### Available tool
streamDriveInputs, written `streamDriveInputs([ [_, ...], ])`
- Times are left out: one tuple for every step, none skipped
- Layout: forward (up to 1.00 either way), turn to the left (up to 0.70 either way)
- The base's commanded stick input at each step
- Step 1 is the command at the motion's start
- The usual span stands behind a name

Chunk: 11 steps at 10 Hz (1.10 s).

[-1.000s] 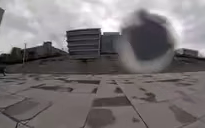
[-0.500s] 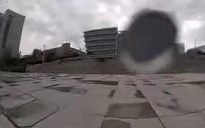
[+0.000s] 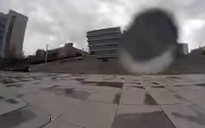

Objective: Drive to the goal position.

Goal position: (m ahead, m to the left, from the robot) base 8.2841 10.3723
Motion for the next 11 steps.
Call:
streamDriveInputs([
  [0.7,0.1],
  [0.7,0.02],
  [0.7,0.03],
  [0.7,0.03],
  [0.7,0.02],
  [0.7,0.02],
  [0.7,0.02],
  [0.7,0.02],
  [0.7,0.02],
  [0.7,0.02],
  [0.7,0.02],
])
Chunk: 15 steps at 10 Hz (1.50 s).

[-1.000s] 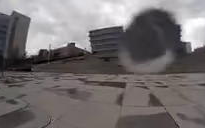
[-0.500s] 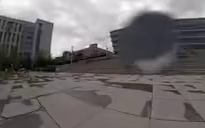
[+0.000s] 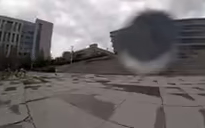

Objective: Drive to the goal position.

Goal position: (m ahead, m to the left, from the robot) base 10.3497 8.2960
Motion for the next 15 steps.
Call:
streamDriveInputs([
  [0.7,0.02],
  [0.7,0.02],
  [0.7,0.07],
  [0.7,0.35],
  [0.7,0.35],
  [0.7,0.35],
  [0.7,0.35],
  [0.7,0.35],
  [0.7,0.0],
  [0.7,0.0],
  [0.7,0.0],
  [0.7,0.0],
  [0.7,0.0],
  [0.7,0.0],
  [0.7,0.0],
])
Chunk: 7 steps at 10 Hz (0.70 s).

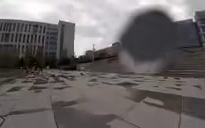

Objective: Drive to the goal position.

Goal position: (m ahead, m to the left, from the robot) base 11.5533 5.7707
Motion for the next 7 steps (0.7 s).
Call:
streamDriveInputs([
  [0.7,0.02],
  [0.7,0.01],
  [0.7,0.0],
  [0.7,0.01],
  [0.7,0.08],
  [0.7,0.26],
  [0.7,0.35],
])
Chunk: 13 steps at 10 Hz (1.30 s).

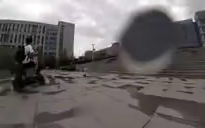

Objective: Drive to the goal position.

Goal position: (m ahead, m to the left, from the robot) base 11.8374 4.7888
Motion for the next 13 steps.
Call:
streamDriveInputs([
  [0.7,0.29],
  [0.7,0.14],
  [0.7,0.01],
  [0.7,0.0],
  [0.7,0.0],
  [0.7,0.0],
  [0.7,0.01],
  [0.7,0.03],
  [0.7,0.04],
  [0.7,0.11],
  [0.7,0.28],
  [0.7,0.35],
  [0.7,0.35],
])
